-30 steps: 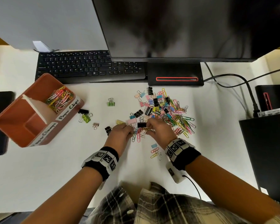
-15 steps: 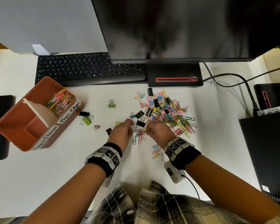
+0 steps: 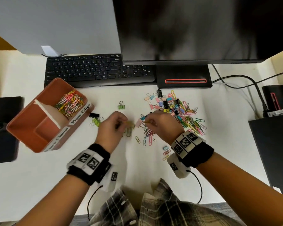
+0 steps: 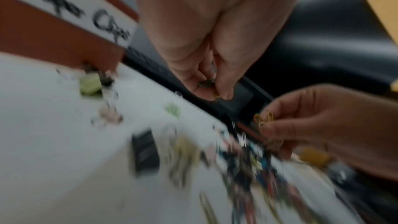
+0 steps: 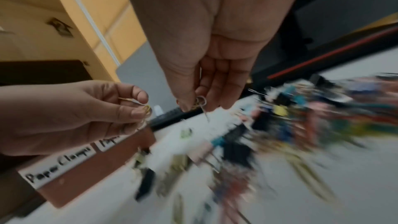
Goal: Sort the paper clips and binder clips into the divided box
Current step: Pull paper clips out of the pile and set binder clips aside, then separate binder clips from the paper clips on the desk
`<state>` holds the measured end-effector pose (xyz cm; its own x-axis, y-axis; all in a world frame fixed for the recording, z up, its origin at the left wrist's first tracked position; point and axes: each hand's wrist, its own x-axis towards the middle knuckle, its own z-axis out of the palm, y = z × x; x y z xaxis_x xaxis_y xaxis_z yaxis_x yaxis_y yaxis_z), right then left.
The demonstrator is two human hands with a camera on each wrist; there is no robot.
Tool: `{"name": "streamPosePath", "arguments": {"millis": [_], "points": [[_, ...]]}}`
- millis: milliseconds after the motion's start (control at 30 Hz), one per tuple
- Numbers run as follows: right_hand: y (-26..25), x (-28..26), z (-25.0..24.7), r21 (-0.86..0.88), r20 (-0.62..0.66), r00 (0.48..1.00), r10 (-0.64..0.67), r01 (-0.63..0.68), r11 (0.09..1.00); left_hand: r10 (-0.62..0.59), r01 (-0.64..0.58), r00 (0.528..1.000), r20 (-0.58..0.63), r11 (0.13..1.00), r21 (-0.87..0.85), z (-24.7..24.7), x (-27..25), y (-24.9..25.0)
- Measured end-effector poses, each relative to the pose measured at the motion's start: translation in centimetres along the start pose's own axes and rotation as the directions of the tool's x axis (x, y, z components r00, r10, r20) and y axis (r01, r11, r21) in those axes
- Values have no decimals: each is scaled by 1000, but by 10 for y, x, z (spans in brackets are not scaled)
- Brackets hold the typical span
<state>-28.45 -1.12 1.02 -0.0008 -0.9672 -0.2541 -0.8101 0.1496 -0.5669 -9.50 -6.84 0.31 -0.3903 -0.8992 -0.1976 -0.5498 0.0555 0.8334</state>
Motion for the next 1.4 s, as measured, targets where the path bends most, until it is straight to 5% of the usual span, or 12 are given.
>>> {"name": "streamPosePath", "arguments": {"millis": [233,367,467,600,700,800,867,1033,1267,1400], "points": [[-129,97,15,127,-54,977,-208,214,969,-92,113,936,-341,993,41,-138,35,-12],[-187,149,37,135,-14,982,-189,189,973,-183,214,936,-301,974,72,-171,58,-39],[-194,157,47,205,-3,990,-144,141,968,-142,176,957,-253,977,119,-176,50,-38],[-158,117,40,215,-107,977,-186,205,955,37,-24,980,-194,997,68,-156,20,-22],[-99,64,35,138,-11,995,-104,105,985,53,-55,998,44,997,50,-113,1,-23],[-30,7,36,80,135,986,97,-108,991,-15,-33,941,337,990,138,-60,-14,-22],[5,-23,34,25,165,972,165,-172,985,-82,-26,899,429,971,239,-24,-22,-24],[41,-47,29,-84,106,957,271,-263,961,-223,72,900,376,924,375,36,-22,-28],[53,-29,31,66,-19,967,253,-252,966,-282,159,940,192,861,484,62,-7,-21],[57,-19,30,78,16,976,218,-218,973,-279,187,952,129,859,477,69,-6,-21]]}}
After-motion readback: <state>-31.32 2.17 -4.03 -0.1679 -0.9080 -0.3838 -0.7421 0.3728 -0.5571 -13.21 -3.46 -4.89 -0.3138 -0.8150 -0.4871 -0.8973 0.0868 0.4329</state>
